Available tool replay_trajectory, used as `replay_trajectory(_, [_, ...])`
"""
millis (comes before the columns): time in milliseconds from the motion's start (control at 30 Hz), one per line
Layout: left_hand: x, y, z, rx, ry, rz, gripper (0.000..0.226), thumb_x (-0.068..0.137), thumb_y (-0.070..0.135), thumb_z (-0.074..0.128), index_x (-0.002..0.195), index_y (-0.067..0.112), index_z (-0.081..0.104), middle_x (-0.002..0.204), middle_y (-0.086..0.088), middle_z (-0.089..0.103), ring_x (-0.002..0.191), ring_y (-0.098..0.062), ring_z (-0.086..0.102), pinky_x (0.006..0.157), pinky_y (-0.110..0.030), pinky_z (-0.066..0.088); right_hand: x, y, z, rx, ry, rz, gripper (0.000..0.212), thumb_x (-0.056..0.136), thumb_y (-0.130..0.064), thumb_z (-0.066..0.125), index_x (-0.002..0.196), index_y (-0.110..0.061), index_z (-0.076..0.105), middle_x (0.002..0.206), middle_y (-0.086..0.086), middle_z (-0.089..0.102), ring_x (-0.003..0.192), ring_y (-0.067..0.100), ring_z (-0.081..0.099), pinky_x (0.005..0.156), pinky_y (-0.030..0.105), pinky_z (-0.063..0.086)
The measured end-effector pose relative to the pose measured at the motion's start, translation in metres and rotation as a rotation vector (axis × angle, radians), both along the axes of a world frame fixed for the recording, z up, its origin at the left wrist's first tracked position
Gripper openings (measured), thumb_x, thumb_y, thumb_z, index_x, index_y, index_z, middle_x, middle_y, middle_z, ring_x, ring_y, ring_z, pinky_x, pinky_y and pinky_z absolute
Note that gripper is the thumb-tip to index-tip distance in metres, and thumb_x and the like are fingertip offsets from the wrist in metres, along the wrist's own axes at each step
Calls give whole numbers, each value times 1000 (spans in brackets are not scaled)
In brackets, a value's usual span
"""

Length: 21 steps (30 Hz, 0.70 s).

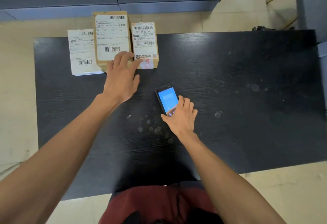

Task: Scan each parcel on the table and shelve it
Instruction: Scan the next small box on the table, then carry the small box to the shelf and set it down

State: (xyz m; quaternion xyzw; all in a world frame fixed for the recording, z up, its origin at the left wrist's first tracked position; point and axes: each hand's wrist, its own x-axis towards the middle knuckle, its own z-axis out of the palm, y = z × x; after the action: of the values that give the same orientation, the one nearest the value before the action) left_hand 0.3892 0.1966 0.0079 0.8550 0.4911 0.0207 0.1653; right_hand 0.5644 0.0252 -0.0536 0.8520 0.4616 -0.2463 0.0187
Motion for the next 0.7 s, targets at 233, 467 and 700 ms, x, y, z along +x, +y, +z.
replay_trajectory(233, [-2,10,-1,-10,25,-14,58,93,19,65,148,15,46,155,-12,40,148,-38,25,112,-60,29,4,46,21,214,114,40,65,94,-36,65,151,-16,39,146,4,42,128,25,45,102,44,41])
replay_trajectory(467, [-3,17,-3,-24,84,-75,59,96,24,60,152,15,41,162,-11,31,152,-37,18,115,-58,26,6,170,50,282,297,287,82,94,-2,64,161,-21,22,167,17,10,142,35,38,109,43,45])
replay_trajectory(700, [-5,13,-1,-58,59,-43,59,98,30,57,154,17,40,165,-7,27,154,-34,14,118,-55,23,-2,177,37,348,447,244,78,94,2,67,160,-20,30,159,6,35,139,21,47,108,37,48])
